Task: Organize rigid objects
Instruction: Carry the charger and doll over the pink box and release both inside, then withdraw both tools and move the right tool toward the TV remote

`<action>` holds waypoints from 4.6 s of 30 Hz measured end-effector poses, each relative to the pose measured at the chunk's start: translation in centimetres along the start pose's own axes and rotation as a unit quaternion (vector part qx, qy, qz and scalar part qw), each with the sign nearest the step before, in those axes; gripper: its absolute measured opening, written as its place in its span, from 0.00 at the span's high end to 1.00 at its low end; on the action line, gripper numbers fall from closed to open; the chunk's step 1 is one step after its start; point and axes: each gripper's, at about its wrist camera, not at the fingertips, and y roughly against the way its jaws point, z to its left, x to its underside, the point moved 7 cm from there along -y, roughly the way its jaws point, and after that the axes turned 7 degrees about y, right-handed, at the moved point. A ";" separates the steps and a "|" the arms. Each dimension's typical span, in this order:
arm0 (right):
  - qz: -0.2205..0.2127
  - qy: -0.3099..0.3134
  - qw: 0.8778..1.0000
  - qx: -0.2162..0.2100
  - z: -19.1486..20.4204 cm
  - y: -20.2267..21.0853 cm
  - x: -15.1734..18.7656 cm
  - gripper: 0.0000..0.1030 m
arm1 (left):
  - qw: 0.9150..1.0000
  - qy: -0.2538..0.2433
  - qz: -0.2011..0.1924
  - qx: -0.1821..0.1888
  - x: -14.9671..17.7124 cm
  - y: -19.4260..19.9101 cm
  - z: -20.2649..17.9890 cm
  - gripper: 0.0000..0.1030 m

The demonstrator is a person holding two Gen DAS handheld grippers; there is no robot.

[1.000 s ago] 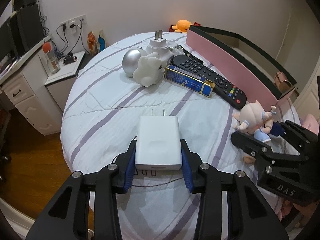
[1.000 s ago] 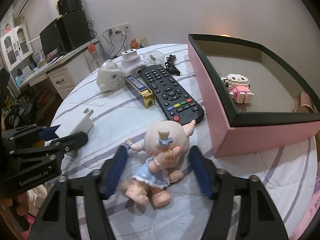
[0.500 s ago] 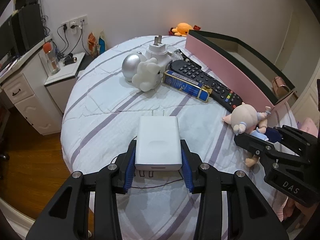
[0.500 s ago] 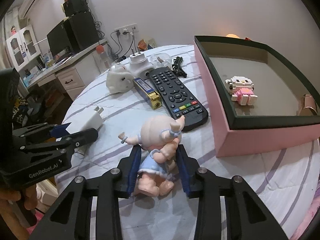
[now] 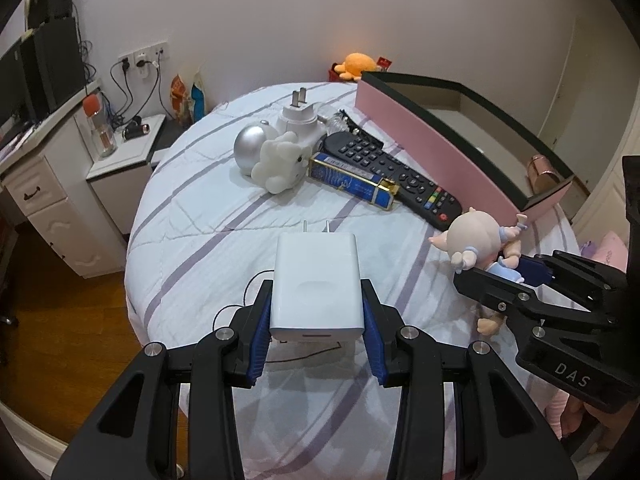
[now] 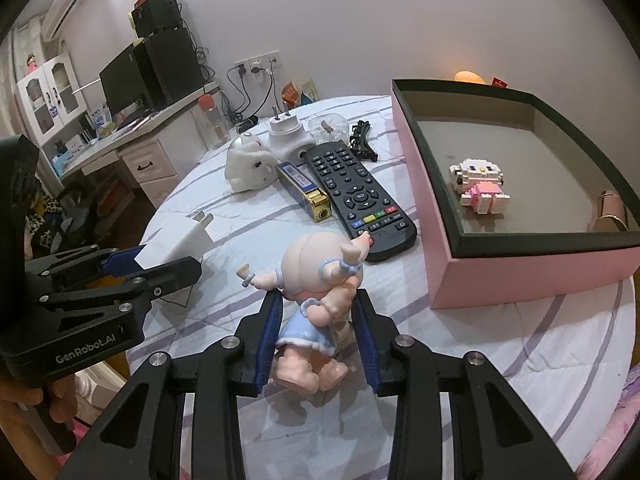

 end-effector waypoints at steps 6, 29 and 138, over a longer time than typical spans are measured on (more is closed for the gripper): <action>-0.011 0.003 1.000 -0.002 -0.1 1.2 -0.5 0.64 | 1.000 -0.005 -0.013 0.007 -0.6 1.4 -0.9 0.61; -0.079 0.009 0.996 0.045 -9.9 6.3 -7.2 0.64 | 0.992 -0.082 -0.073 0.069 -11.5 1.3 -14.0 0.62; -0.005 0.000 0.998 0.068 -19.3 2.4 -9.3 0.55 | 0.996 -0.066 0.015 0.066 -14.3 -8.4 -16.5 0.22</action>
